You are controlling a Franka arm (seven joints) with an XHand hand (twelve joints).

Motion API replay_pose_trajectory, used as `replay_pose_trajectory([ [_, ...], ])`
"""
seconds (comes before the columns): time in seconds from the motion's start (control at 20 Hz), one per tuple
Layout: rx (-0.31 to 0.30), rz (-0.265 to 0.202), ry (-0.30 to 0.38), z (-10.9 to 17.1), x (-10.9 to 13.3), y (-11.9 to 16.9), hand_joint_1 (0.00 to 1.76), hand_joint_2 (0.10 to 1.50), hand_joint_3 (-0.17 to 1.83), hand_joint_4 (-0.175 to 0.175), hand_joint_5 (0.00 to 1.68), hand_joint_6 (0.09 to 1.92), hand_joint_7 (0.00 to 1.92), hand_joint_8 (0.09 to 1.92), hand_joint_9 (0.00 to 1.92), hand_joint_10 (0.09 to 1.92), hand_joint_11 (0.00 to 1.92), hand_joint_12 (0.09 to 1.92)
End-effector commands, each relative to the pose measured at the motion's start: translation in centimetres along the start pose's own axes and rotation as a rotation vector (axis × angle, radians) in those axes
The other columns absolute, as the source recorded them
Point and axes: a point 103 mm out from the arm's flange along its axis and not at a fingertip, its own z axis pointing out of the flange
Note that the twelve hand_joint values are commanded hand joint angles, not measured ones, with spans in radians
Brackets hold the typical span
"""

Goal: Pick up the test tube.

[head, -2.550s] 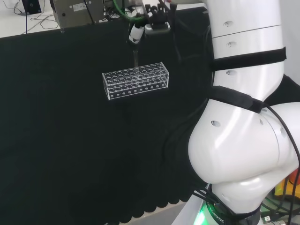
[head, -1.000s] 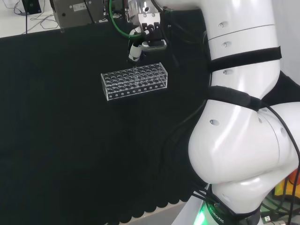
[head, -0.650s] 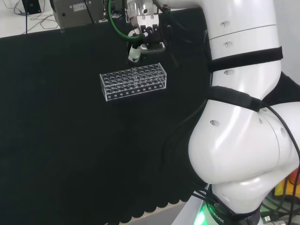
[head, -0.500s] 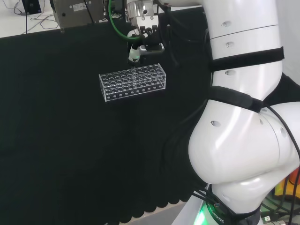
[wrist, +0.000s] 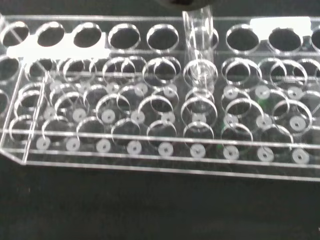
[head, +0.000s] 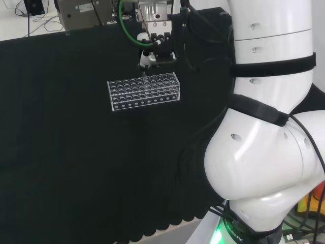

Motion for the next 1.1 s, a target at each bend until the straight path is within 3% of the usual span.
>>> replay_pose_trajectory([
  [0.05, -0.095, 0.014, 0.019, -1.3, 0.9, -0.1, 1.42, 1.03, -0.10, -0.175, 1.23, 0.29, 1.25, 0.87, 1.30, 0.50, 1.33, 0.82],
  [0.55, -0.114, 0.017, 0.035, -2.4, 0.4, -0.7, 1.42, 1.03, -0.10, -0.175, 1.25, 0.25, 1.25, 0.87, 1.29, 0.52, 1.34, 0.81],
  [1.1, -0.166, 0.026, 0.088, -6.7, -0.3, -2.4, 1.42, 1.04, -0.11, -0.175, 1.26, 0.22, 1.25, 0.87, 1.29, 0.54, 1.34, 0.81],
])
